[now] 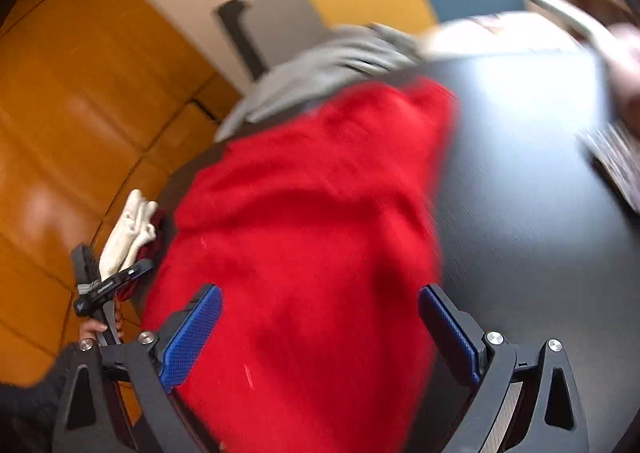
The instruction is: Fold clothes
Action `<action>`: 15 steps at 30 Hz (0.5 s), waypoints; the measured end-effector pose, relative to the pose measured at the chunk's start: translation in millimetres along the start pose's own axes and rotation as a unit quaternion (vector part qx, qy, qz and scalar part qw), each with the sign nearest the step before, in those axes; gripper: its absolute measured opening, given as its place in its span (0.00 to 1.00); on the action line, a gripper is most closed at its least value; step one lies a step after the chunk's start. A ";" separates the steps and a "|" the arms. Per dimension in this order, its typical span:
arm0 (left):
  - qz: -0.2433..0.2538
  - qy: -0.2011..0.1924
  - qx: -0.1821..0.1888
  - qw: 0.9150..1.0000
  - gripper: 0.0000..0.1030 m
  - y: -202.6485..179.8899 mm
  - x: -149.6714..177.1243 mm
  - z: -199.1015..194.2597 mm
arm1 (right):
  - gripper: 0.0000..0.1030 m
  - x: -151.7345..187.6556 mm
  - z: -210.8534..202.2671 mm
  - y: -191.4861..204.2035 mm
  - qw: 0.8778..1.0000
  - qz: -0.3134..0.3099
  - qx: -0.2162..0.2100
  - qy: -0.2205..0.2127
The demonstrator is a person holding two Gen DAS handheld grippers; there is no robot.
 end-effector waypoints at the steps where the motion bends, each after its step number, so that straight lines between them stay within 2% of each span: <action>1: -0.012 -0.001 0.011 1.000 0.57 5.3 6.3 -6.3 | 0.97 15.1 -10.1 -7.3 1.000 0.029 -0.004 -0.005; 4: -0.036 -0.009 0.029 0.999 0.59 19.6 19.1 -17.9 | 0.97 57.0 -24.0 -15.3 0.996 0.091 -0.023 -0.010; 7: -0.059 -0.010 0.042 0.997 0.59 28.1 36.5 -22.1 | 0.97 77.4 -31.0 -5.5 0.992 0.109 -0.055 -0.026; 10: -0.063 -0.018 0.056 0.996 0.59 26.4 50.1 -28.8 | 0.97 94.4 -24.1 11.6 0.987 0.122 -0.102 -0.005; 15: -0.059 0.008 0.090 0.994 0.60 17.6 73.6 -39.5 | 0.97 116.2 -12.3 33.7 0.980 0.119 -0.155 0.027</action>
Point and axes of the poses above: each gripper's, at about its wrist camera, not at the fingertips, and z roughly the way its jaws point, y to its left, x to its underside, the point moved 10 cm from there along z, roughly the way its jaws point, and after that the axes turned 1 degree about -z, right-handed, at the moved point
